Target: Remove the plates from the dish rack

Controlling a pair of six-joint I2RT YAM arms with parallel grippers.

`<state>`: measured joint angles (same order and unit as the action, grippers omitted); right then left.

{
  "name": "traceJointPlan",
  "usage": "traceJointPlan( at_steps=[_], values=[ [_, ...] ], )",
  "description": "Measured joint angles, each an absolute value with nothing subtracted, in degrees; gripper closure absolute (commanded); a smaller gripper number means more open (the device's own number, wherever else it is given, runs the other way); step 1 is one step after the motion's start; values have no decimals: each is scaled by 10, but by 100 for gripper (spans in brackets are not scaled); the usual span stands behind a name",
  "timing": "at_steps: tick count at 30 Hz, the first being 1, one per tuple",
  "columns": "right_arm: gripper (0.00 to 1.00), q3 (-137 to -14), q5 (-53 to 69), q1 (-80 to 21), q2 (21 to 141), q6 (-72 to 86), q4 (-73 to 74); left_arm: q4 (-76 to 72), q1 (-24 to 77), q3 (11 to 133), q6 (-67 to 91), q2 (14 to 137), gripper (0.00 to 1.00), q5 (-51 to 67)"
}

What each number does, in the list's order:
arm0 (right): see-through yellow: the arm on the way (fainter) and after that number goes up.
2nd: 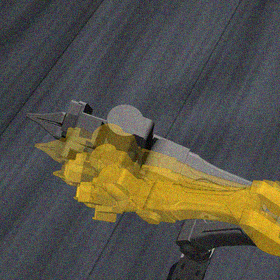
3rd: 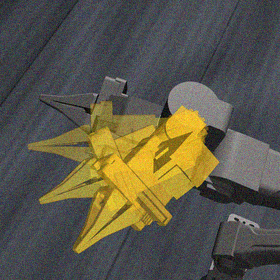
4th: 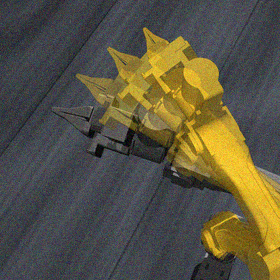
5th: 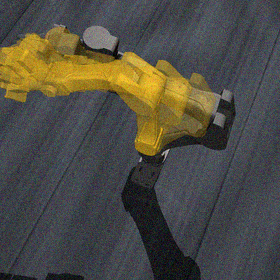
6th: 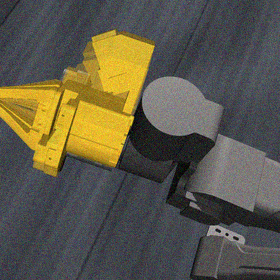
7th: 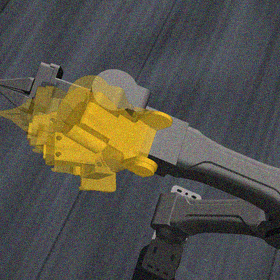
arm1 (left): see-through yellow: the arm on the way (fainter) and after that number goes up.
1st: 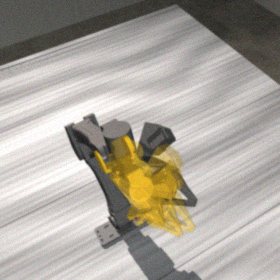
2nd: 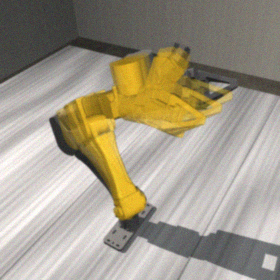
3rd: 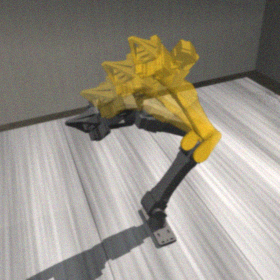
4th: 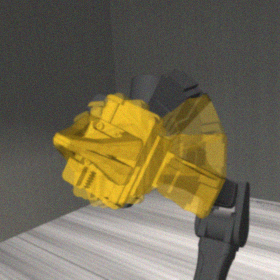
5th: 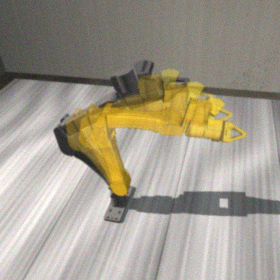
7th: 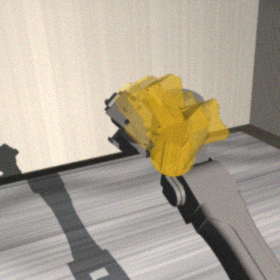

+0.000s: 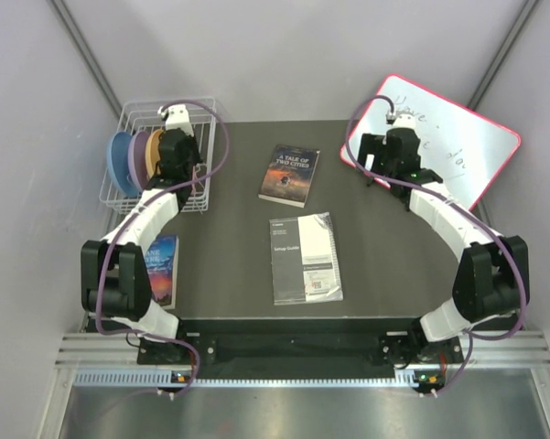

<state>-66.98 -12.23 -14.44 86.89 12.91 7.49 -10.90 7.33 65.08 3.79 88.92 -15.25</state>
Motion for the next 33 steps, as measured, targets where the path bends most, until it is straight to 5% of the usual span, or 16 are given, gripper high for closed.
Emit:
traceJointPlan(
  at_steps=[3,4,6,8,11,17,24,25,27,30,33],
  values=[
    [0,-675,-118,-144,873,133,82,-110,76,654,28,889,71,-161],
    [0,-676,-118,-144,873,133,82,-109,76,654,26,889,60,-164],
    [0,-679,-118,-144,873,133,84,-108,76,654,21,889,54,-173],
    [0,-680,-118,-144,872,133,85,-108,76,654,17,889,30,-176],
    [0,-680,-119,-143,872,133,89,-108,76,654,12,889,23,-177],
    [0,-680,-119,-143,872,135,96,-109,76,654,13,889,29,-175],
    [0,-680,-119,-141,872,138,106,-110,76,654,15,892,47,-175],
    [0,-680,-119,-141,872,138,108,-110,76,654,14,896,30,-175],
    [0,-680,-119,-141,873,138,109,-110,76,654,12,905,16,-176],
    [0,-680,-119,-141,874,138,109,-105,76,654,13,916,1,-176],
    [0,-680,-118,-141,877,140,109,-105,76,653,15,916,2,-167]
  ],
)
